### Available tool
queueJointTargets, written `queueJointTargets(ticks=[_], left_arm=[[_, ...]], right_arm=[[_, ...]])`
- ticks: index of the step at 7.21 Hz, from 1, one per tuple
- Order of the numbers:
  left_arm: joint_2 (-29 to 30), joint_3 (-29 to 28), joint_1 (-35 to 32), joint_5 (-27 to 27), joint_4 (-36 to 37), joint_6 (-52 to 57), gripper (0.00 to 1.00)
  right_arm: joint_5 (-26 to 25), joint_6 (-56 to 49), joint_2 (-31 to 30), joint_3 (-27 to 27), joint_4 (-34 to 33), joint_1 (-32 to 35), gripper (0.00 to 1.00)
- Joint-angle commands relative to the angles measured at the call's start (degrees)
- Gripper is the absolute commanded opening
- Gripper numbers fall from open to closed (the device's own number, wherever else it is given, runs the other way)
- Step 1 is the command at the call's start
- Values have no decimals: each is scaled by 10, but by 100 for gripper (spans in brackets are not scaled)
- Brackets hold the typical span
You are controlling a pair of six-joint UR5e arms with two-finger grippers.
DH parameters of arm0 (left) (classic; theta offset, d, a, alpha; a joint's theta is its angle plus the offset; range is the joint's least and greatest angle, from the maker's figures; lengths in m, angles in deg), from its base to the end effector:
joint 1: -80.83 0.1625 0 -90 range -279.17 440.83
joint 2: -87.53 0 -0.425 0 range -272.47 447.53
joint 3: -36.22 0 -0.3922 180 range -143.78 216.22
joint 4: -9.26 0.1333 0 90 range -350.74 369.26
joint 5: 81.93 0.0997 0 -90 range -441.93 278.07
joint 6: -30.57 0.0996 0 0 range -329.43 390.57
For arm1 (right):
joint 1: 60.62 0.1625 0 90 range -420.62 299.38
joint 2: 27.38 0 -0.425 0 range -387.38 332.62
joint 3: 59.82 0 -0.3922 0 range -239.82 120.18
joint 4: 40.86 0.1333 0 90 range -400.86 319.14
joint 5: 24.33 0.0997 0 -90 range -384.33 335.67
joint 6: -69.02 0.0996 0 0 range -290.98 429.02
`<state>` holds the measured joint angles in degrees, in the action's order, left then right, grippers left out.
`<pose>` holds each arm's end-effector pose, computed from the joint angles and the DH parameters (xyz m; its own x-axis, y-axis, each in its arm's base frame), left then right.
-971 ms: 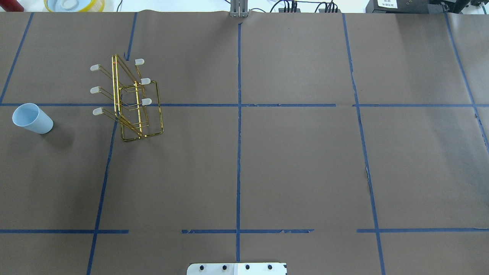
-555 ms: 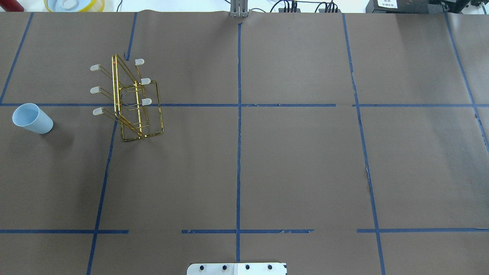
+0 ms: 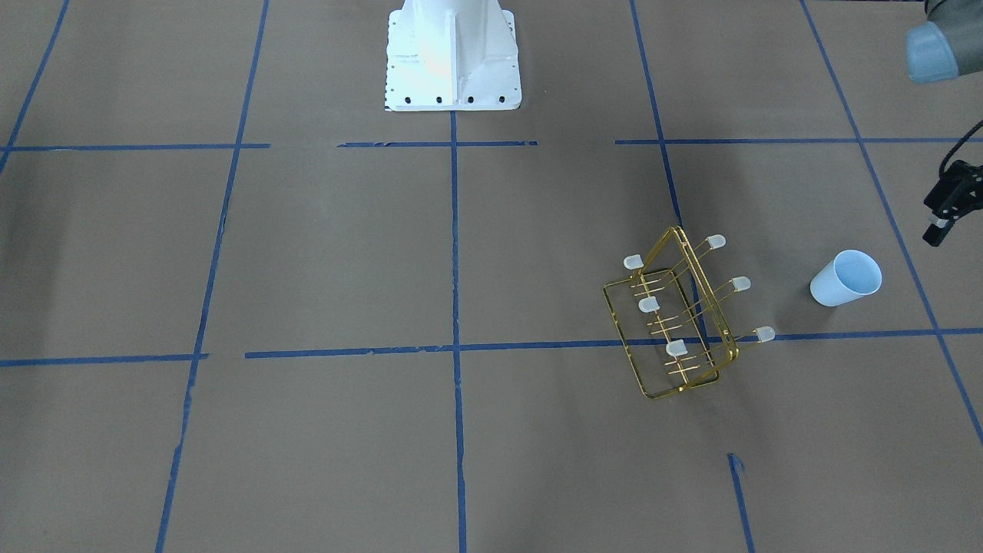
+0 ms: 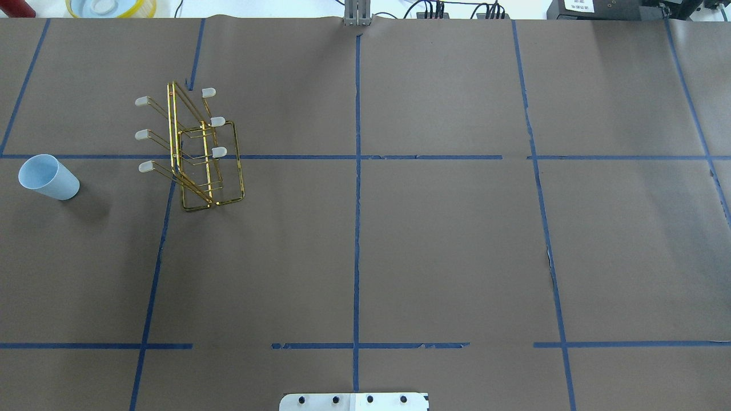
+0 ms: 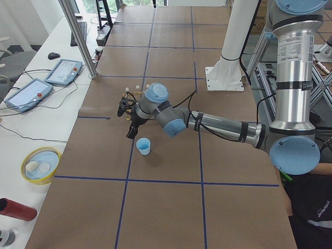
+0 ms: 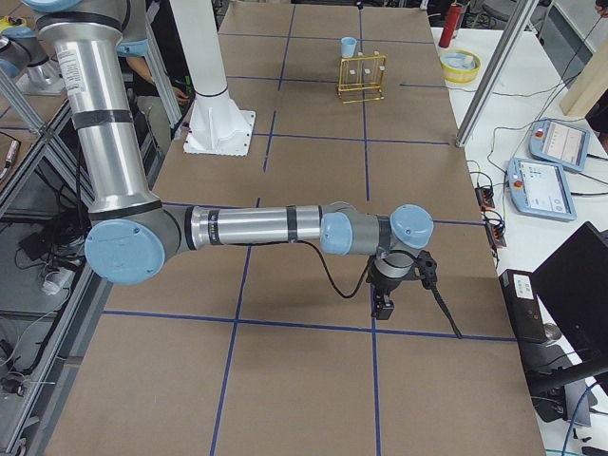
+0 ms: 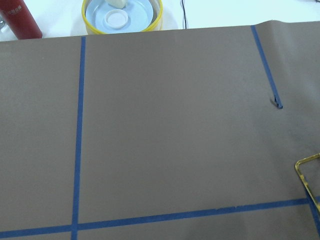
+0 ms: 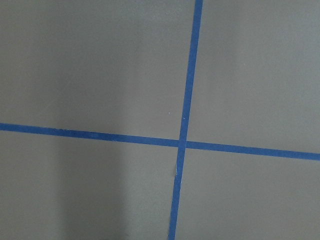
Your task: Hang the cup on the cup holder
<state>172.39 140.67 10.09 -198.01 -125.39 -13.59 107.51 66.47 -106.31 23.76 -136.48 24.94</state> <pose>0.0738 -0.4826 0.4944 0.6594 0.0664 -0.7489 0.3698 0.8387 0.3999 0.0225 -0.5744 0.6237 0.7395 -0.0907 0.6670 0.1104 0.9938 0.0128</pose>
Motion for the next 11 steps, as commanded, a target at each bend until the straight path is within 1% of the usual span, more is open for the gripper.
queueJointTargets(ticks=[1,3,5,6,8,9,10,11], left_arm=[[-57,23,87,148,-109,-106,100],[-101,25,188,330,-181,-185,100],[-140,12,275,509,-241,-218,100],[-142,-5,301,567,-258,-225,100],[-140,-45,371,686,-264,-301,100],[-136,-66,398,708,-265,-325,100],[-134,-77,434,711,-264,-351,100],[-132,-83,452,734,-266,-363,100]], right_arm=[[0,0,0,-1,0,0,100],[0,0,0,0,0,0,100],[0,0,0,0,0,0,100],[0,0,0,0,0,0,100],[0,0,0,0,0,0,100],[0,0,0,0,0,0,100],[0,0,0,0,0,0,100],[0,0,0,0,0,0,100]])
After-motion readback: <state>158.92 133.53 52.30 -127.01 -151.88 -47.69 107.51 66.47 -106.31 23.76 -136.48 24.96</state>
